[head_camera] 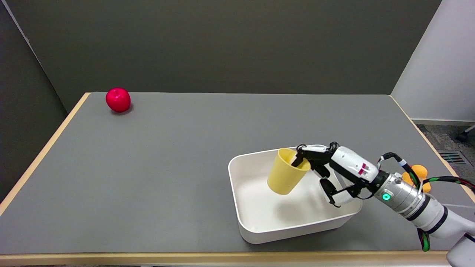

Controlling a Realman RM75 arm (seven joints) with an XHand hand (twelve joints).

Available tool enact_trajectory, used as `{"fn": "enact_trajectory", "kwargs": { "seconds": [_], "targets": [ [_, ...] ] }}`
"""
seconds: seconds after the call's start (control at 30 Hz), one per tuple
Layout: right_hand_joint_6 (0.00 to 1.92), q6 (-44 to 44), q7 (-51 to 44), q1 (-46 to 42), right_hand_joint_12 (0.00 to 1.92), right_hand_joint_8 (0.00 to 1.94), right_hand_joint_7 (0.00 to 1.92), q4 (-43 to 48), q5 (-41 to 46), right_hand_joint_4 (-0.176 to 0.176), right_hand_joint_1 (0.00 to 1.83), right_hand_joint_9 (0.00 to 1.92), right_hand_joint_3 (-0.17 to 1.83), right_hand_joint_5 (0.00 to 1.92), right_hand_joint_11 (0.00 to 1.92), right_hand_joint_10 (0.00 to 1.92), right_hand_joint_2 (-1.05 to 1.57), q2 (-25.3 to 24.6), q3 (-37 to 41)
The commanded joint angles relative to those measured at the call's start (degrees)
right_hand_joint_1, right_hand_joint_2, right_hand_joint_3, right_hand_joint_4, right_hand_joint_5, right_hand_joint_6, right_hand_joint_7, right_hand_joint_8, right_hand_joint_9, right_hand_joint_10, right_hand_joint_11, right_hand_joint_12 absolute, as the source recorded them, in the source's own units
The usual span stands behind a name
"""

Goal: Place the yellow cup in the white box.

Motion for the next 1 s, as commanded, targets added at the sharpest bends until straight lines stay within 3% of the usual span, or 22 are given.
{"fn": "enact_trajectory", "kwargs": {
  "seconds": [0.03,0.07,0.53,0.63,0.87,1.0],
  "targets": [
    [0.64,-6.36,-8.69,-0.95,1.92,0.48,0.41,1.88,-0.77,0.011,1.80,0.91,1.38,0.39,0.94,1.92,0.48,-0.95,-2.06],
    [0.50,-6.36,-8.69,-0.96,1.92,0.40,0.28,2.04,-0.92,0.073,1.83,0.84,1.23,0.33,0.80,1.92,0.54,-0.79,-1.98],
    [0.36,-4.95,-11.60,-0.33,1.92,0.33,0.12,1.72,2.22,0.080,1.83,0.81,1.20,0.20,0.79,1.90,0.56,-1.10,-1.44],
    [0.31,0.45,-19.26,-0.57,1.92,0.32,0.08,2.04,9.73,0.062,1.83,0.81,1.19,0.13,0.78,1.90,0.56,-1.42,0.17],
    [0.29,18.64,-44.36,3.70,1.92,0.31,0.09,1.54,38.14,0.064,1.83,0.81,1.18,0.10,0.77,1.91,0.57,-1.57,-2.33],
    [0.29,21.50,-48.32,6.29,1.92,0.31,0.13,0.99,46.37,0.072,1.83,0.80,1.17,0.10,0.76,1.92,0.58,-0.51,-1.91]
  ]
}}
